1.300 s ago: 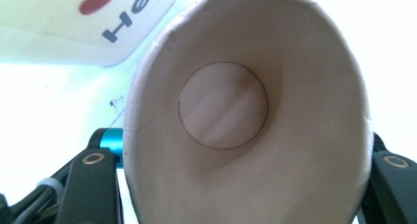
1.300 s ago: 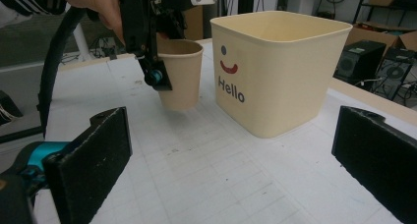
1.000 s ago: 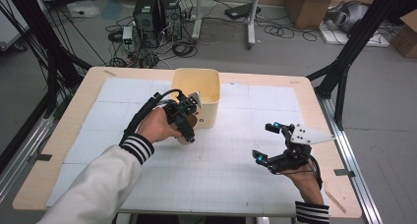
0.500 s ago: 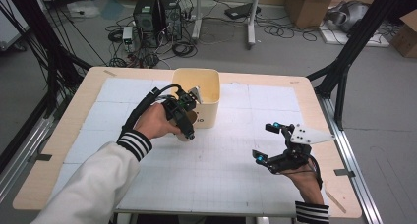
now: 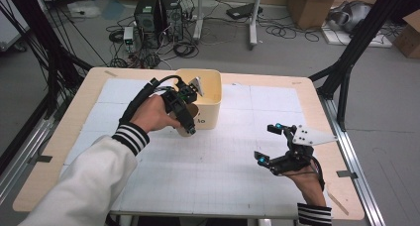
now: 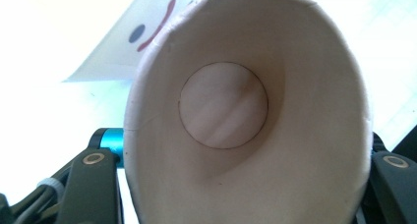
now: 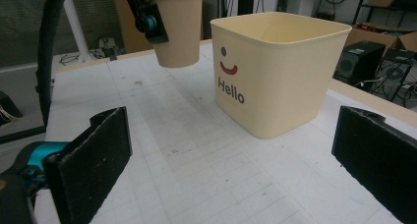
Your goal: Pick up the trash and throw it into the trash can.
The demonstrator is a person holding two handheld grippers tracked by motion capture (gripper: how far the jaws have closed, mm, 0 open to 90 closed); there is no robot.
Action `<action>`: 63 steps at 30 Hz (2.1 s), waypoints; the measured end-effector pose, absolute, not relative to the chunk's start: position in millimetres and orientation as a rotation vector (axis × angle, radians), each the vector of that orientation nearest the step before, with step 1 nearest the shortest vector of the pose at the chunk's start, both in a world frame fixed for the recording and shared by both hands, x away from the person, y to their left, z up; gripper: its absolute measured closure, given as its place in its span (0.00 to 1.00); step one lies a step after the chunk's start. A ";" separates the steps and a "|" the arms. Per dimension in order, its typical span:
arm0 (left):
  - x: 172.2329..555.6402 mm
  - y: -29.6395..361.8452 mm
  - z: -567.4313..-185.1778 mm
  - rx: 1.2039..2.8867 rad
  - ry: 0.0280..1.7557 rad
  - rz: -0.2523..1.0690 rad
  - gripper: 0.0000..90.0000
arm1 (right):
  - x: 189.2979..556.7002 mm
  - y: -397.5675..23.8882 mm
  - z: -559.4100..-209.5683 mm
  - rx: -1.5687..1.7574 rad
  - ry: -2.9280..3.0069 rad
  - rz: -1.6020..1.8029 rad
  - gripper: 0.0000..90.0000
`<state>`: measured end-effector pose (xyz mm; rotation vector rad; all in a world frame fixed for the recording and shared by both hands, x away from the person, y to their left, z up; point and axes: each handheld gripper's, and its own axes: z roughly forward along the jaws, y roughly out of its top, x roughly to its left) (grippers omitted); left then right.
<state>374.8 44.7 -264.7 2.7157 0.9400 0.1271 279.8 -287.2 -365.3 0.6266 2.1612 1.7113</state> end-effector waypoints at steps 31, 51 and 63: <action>393.5 49.4 -193.5 2.729 0.822 0.100 0.39 | 279.8 -291.7 -365.3 0.644 2.151 1.707 0.00; 405.8 51.1 -162.1 2.734 0.780 0.097 0.39 | 279.5 -293.5 -365.3 0.649 2.144 1.703 0.00; 410.9 54.8 -152.2 2.725 0.777 0.105 0.39 | 280.1 -294.4 -365.8 0.655 2.145 1.702 0.00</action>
